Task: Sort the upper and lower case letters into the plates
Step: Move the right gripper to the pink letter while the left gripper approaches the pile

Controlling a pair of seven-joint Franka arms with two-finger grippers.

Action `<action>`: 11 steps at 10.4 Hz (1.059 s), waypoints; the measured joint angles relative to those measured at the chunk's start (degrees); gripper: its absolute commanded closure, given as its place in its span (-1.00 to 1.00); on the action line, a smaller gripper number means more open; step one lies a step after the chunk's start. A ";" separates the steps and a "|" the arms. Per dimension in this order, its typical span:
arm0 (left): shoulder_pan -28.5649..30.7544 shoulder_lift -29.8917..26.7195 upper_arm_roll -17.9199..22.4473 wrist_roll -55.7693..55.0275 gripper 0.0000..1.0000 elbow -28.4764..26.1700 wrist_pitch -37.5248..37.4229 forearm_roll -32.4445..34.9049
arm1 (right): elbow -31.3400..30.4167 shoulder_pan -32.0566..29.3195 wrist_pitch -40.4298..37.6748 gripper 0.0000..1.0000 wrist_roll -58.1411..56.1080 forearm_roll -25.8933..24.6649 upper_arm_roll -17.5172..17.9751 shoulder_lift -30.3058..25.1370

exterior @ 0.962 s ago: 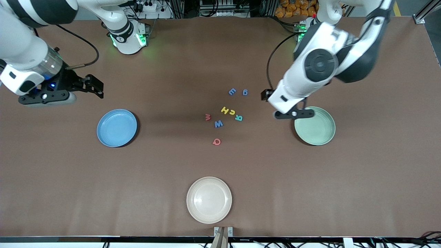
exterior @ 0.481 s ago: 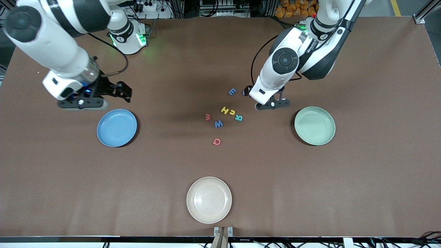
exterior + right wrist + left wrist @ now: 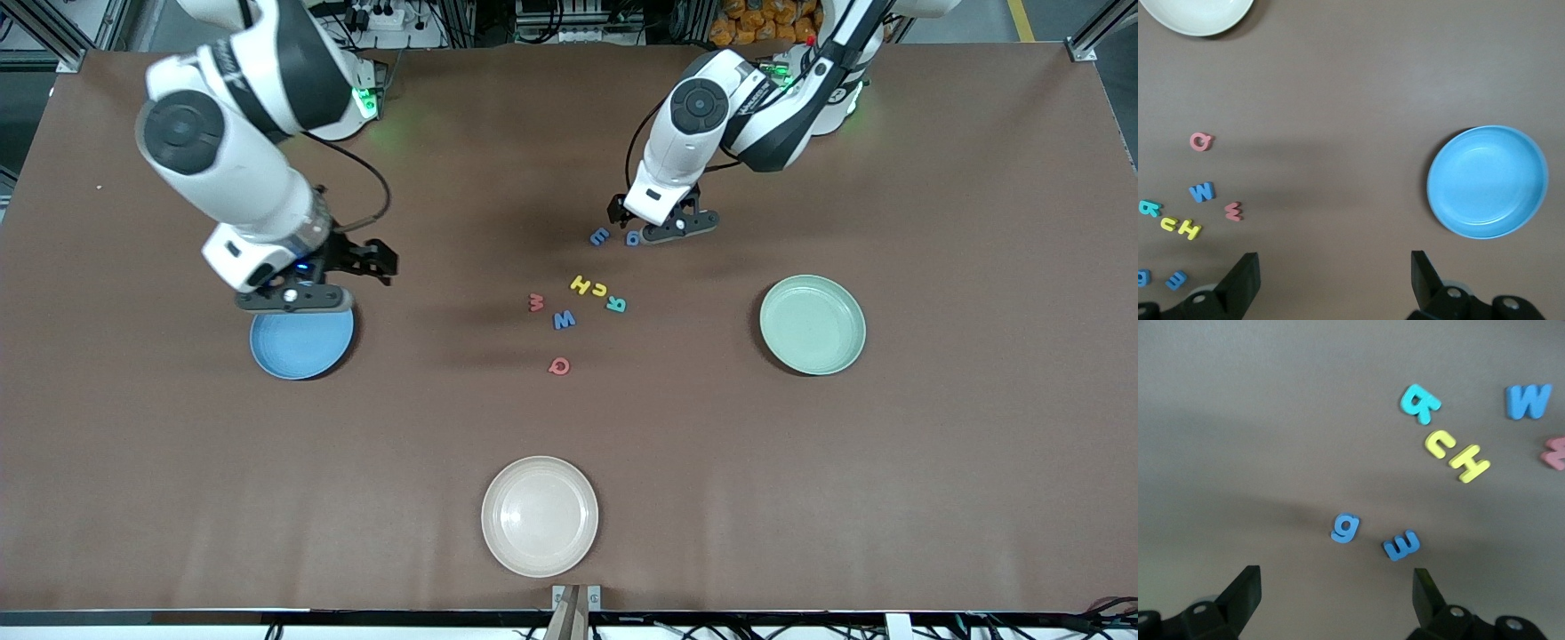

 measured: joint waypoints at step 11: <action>-1.90 12.04 0.31 -0.11 -1.00 -1.67 14.17 19.86 | -10.42 8.96 24.87 -0.47 23.16 -6.50 10.24 12.28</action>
